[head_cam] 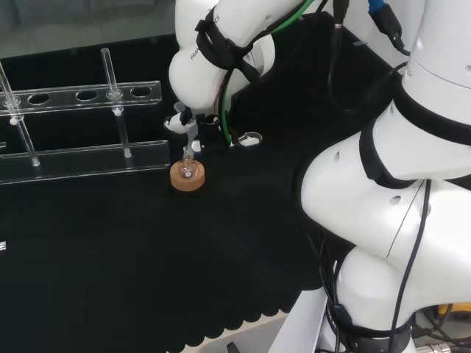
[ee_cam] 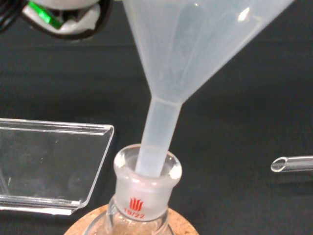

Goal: Place the funnel on the round-bottom flask.

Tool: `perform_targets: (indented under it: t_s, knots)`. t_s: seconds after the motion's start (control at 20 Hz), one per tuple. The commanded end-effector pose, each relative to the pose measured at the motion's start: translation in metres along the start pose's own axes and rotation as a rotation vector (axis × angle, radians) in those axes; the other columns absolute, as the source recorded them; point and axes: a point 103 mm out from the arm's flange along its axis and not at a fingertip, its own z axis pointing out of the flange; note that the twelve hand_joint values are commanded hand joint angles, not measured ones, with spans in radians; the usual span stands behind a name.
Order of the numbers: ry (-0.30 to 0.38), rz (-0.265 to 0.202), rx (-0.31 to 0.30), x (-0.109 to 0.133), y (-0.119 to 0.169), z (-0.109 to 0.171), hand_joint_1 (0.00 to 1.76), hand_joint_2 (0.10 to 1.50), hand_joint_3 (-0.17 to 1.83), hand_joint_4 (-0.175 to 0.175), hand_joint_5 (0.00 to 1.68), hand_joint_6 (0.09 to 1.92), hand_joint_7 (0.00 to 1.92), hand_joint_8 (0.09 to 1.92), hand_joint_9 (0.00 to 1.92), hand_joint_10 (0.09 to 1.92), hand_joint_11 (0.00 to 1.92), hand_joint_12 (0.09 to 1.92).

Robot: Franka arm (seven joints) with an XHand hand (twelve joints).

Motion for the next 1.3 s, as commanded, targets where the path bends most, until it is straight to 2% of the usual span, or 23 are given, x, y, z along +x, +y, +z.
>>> perform_targets:
  t_s: [0.05, 0.7, 1.3]
  knots:
    - [0.011, 0.002, 0.011, 0.004, -0.004, 0.007, 1.06, 0.73, 0.68, 0.175, 1.08, 1.00, 1.33, 0.89, 1.27, 0.26, 0.15, 1.58]
    - [0.016, 0.006, 0.033, 0.010, -0.013, 0.023, 1.06, 0.73, 0.68, 0.175, 1.08, 1.00, 1.33, 0.89, 1.27, 0.26, 0.16, 1.58]
    - [0.019, 0.007, 0.036, 0.017, -0.007, 0.031, 1.06, 0.72, 0.69, 0.175, 1.08, 1.00, 1.34, 0.89, 1.27, 0.25, 0.16, 1.58]
